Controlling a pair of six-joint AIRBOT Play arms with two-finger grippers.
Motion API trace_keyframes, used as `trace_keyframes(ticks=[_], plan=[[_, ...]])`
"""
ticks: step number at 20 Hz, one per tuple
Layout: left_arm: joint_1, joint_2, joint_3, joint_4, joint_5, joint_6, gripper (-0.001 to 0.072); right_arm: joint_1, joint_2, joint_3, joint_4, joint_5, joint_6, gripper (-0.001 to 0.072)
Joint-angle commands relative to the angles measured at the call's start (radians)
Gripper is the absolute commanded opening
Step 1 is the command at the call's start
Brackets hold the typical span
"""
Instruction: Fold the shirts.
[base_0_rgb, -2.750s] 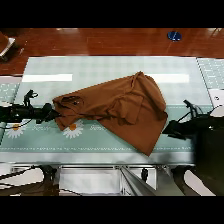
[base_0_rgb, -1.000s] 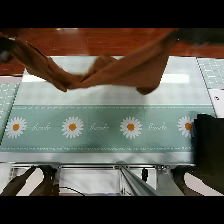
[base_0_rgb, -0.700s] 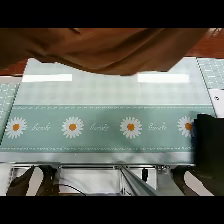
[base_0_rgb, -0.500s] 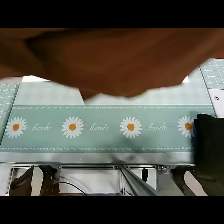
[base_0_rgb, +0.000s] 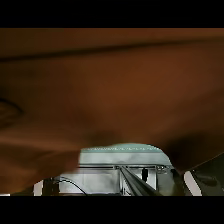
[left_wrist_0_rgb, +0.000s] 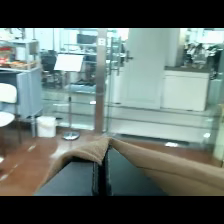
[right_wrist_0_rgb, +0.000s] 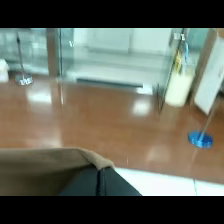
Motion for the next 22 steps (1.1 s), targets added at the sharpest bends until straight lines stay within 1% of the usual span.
trace_keyframes(ticks=[1, 3, 4, 5, 8, 9, 10, 11, 14, 17, 19, 21, 22], plan=[[-0.042, 0.014, -0.05, 0.093, -0.043, -0.041, 0.0022, 0.0, 0.039, -0.118, -0.024, 0.049, 0.029, 0.0022], [-0.042, -0.003, -0.14, 0.037, -0.067, -0.043, 0.0022, 0.0, 0.039, -0.208, -0.009, 0.055, 0.036, 0.0022], [-0.042, -0.019, -0.203, -0.016, -0.073, -0.035, 0.0022, 0.0, 0.038, -0.261, 0.011, 0.051, 0.035, 0.0022], [-0.044, -0.04, -0.269, -0.057, -0.058, -0.028, 0.0023, 0.0, 0.037, -0.315, 0.034, 0.039, 0.035, 0.0022], [-0.085, -0.162, -0.457, -0.183, 0.062, 0.005, 0.0022, 0.0, -0.031, -0.447, 0.085, 0.01, 0.007, 0.0022], [-0.103, -0.23, -0.497, -0.251, 0.105, 0.056, 0.0023, 0.0, -0.072, -0.475, 0.092, -0.021, -0.007, 0.0022], [-0.123, -0.304, -0.516, -0.291, 0.138, 0.089, 0.0022, 0.0, -0.119, -0.492, 0.097, -0.056, -0.026, 0.0022], [-0.151, -0.398, -0.518, -0.309, 0.176, 0.103, 0.0022, 0.0, -0.182, -0.496, 0.099, -0.085, -0.041, 0.0022], [-0.246, -0.665, -0.488, -0.318, 0.324, 0.099, 0.0022, 0.0, -0.396, -0.496, 0.148, -0.185, -0.089, 0.0022], [-0.334, -0.937, -0.377, -0.32, 0.45, 0.099, 0.0022, 0.0, -0.619, -0.493, 0.229, -0.321, -0.119, 0.0022], [-0.373, -1.106, -0.267, -0.319, 0.455, 0.1, 0.0022, 0.002, -0.763, -0.476, 0.329, -0.398, -0.179, 0.0022], [-0.398, -1.25, -0.166, -0.32, 0.468, 0.098, 0.0022, 0.002, -0.911, -0.42, 0.399, -0.455, -0.181, 0.0022], [-0.404, -1.311, -0.12, -0.32, 0.472, 0.077, 0.0022, 0.002, -0.98, -0.377, 0.408, -0.467, -0.173, 0.0022]])
